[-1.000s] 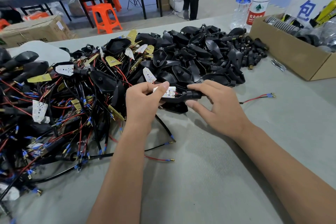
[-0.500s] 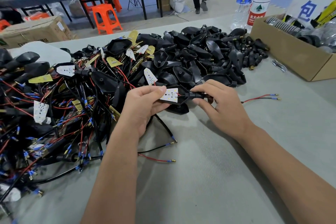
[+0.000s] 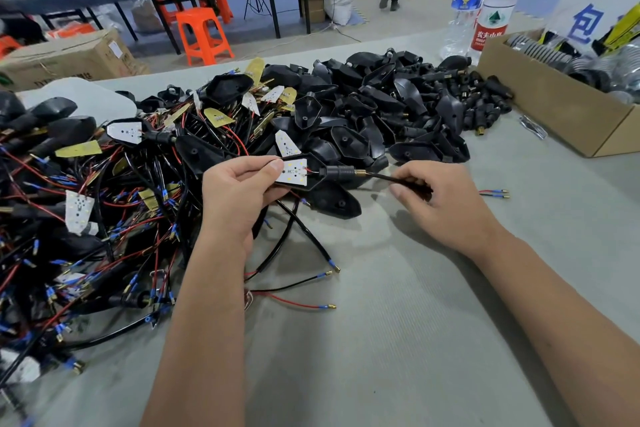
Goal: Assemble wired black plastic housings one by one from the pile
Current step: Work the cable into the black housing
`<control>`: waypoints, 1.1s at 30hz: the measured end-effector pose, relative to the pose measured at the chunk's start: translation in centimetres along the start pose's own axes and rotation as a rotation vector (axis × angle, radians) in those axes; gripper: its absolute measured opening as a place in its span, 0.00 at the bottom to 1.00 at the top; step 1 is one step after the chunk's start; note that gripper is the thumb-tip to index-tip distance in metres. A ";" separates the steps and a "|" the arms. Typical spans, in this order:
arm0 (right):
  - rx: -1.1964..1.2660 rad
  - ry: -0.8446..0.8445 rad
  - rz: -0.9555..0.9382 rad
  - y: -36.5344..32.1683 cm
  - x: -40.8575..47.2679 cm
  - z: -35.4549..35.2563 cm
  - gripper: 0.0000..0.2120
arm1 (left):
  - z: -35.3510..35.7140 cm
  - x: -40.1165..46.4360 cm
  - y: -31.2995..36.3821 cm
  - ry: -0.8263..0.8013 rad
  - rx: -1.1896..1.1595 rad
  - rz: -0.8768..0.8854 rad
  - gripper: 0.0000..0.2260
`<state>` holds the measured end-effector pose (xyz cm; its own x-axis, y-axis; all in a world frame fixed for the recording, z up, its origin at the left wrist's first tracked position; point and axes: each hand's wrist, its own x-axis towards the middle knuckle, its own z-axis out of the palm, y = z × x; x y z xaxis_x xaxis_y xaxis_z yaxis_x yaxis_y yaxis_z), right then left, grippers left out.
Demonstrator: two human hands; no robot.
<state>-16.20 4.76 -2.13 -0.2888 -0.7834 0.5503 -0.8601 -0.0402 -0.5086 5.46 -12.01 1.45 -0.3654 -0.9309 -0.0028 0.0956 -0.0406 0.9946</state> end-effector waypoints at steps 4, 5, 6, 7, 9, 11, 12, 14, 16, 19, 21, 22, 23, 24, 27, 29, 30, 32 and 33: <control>-0.002 -0.028 -0.040 0.7 0.1 -0.2 0.08 | -0.1 -0.1 0.0 0.011 0.021 0.018 0.02; 0.004 -0.025 -0.043 0.9 0.1 -0.2 0.09 | -0.2 -0.1 0.0 0.013 0.027 0.024 0.02; 0.010 -0.023 -0.041 1.0 0.1 -0.2 0.09 | -0.2 -0.1 0.1 0.013 0.032 0.031 0.02; 0.013 -0.019 -0.036 1.0 0.2 -0.3 0.10 | -0.3 0.0 0.1 0.012 0.035 0.035 0.02; 0.024 -0.004 -0.021 1.2 0.2 -0.3 0.10 | -0.5 0.0 0.1 0.007 0.041 0.041 0.03; 0.057 0.004 -0.001 1.3 0.3 -0.3 0.11 | -0.6 0.0 0.1 -0.002 0.052 0.048 0.03; 0.082 -0.003 0.001 1.3 0.3 -0.3 0.11 | -0.6 0.0 0.1 -0.007 0.056 0.050 0.03; 0.085 -0.014 -0.012 1.0 0.2 -0.4 0.12 | -0.6 0.1 -0.1 -0.009 0.065 0.056 0.03; -0.047 0.009 -0.013 0.6 0.1 -0.5 0.11 | -0.6 0.2 -0.4 -0.009 0.084 0.071 0.03; -0.222 -0.053 0.003 -0.6 0.1 0.0 0.23 | -0.2 0.3 -0.7 -0.027 0.127 0.090 0.03; -0.137 -0.138 -0.012 -1.4 0.1 0.9 0.25 | 0.2 0.3 -0.8 -0.050 0.149 0.090 0.02; -0.096 -0.150 -0.024 -1.8 0.1 1.2 0.21 | 0.4 0.3 -0.9 -0.051 0.148 0.082 0.02; -0.073 -0.137 -0.035 -2.0 0.2 1.4 0.17 | 0.7 0.2 -0.9 -0.041 0.139 0.071 0.02; -0.061 -0.112 -0.038 -2.0 0.3 1.5 0.13 | 1.0 0.2 -0.9 -0.024 0.119 0.056 0.02; -0.045 -0.053 -0.009 -1.8 0.3 1.3 0.09 | 2.7 -0.4 -0.8 0.040 0.028 0.027 0.03; -0.028 -0.028 0.028 -1.8 0.2 1.2 0.06 | 4.5 -1.0 -0.6 0.035 -0.102 -0.005 0.07; 0.009 -0.017 0.055 -1.9 0.2 1.2 0.05 | 5.3 -1.4 -0.5 -0.004 -0.192 -0.034 0.08; 0.136 -0.006 0.132 -2.6 0.5 1.1 0.01 | 6.5 -2.3 -0.3 -0.128 -0.305 -0.058 0.07; 0.202 -0.009 0.173 -3.1 0.8 1.0 0.01 | 6.8 -2.7 -0.3 -0.161 -0.289 -0.042 0.06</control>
<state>-13.37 3.64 -0.82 -0.4197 -0.7947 0.4385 -0.6966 -0.0278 -0.7169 0.17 -7.02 1.87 -0.5142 -0.8577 -0.0039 0.3277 -0.2007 0.9232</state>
